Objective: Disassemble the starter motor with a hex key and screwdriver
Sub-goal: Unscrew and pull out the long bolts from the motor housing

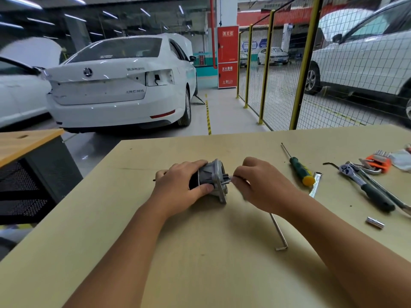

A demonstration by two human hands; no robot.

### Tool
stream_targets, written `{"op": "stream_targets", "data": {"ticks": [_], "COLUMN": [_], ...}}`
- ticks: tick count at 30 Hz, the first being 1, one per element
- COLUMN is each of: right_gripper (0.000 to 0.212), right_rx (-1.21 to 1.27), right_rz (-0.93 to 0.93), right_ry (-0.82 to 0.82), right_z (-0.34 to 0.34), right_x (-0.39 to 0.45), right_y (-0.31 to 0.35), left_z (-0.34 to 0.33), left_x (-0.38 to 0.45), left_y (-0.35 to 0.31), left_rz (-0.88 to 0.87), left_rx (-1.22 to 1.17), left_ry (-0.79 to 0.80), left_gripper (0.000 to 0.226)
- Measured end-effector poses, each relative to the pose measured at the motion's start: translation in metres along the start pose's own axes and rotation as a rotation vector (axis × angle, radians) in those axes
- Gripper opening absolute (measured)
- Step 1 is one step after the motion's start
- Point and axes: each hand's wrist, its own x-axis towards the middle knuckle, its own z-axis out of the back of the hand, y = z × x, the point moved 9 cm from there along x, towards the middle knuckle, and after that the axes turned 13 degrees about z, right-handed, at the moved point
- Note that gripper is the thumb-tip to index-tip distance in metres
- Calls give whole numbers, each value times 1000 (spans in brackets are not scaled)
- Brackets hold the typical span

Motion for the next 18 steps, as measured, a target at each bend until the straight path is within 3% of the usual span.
{"op": "stream_targets", "data": {"ticks": [4, 10, 18], "right_gripper": [28, 25, 19], "right_rx": [36, -225, -155], "right_rz": [-16, -35, -14], "right_ry": [28, -22, -28], "right_z": [-3, 9, 13], "right_x": [-1, 0, 2], "right_y": [-5, -2, -2], "left_z": [0, 0, -1], "left_x": [-1, 0, 1], "left_y": [0, 2, 2], "left_rz": [-2, -4, -7], "left_rx": [-2, 11, 5], "left_ry": [-15, -20, -10], "left_gripper": [67, 67, 70]}}
